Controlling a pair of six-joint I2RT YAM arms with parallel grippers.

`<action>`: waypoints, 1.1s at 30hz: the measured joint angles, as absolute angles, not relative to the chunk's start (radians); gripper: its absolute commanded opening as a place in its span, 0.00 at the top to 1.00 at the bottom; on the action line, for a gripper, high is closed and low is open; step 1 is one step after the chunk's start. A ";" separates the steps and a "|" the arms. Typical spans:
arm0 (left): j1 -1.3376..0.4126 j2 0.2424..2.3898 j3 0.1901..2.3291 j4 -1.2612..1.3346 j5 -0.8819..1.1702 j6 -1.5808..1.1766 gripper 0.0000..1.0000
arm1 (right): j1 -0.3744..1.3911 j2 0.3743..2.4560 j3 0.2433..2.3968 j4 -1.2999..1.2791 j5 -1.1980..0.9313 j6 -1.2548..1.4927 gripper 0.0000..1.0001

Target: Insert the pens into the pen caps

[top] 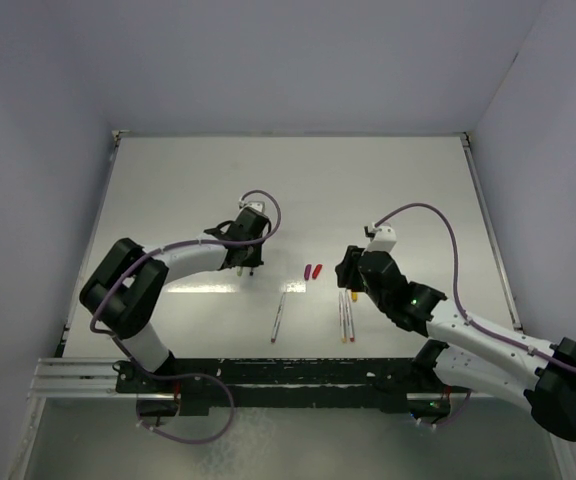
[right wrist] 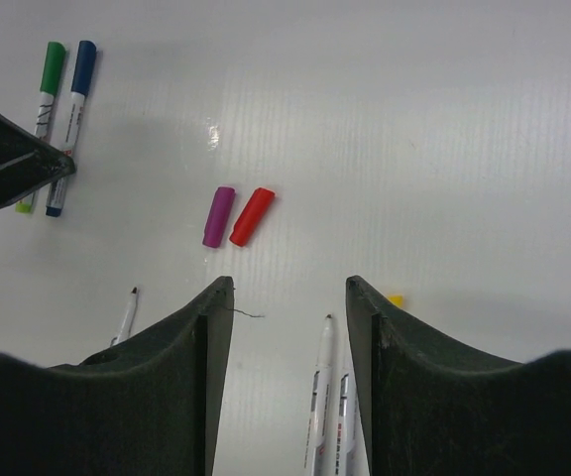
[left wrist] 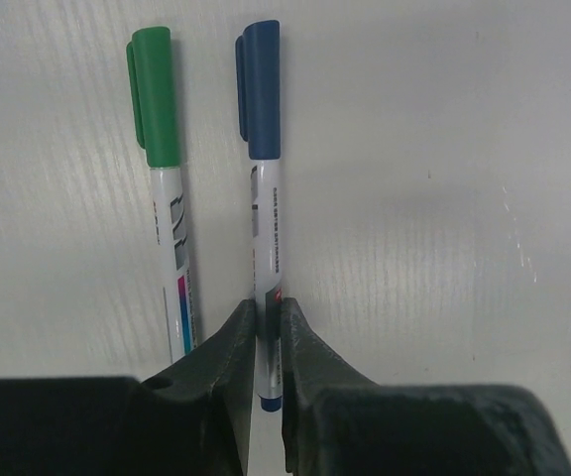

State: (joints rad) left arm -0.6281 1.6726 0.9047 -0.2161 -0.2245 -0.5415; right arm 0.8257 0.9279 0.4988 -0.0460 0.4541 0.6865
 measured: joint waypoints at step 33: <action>-0.688 1.481 0.963 -0.281 -0.171 -0.495 0.68 | 0.826 0.907 0.482 -0.060 0.493 0.695 0.33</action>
State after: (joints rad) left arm -0.6880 1.4807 0.9627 -0.2810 -0.1715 -0.4950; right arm 0.8257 0.9066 0.4820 -0.0605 0.4927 0.6949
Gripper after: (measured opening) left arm 0.321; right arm 0.621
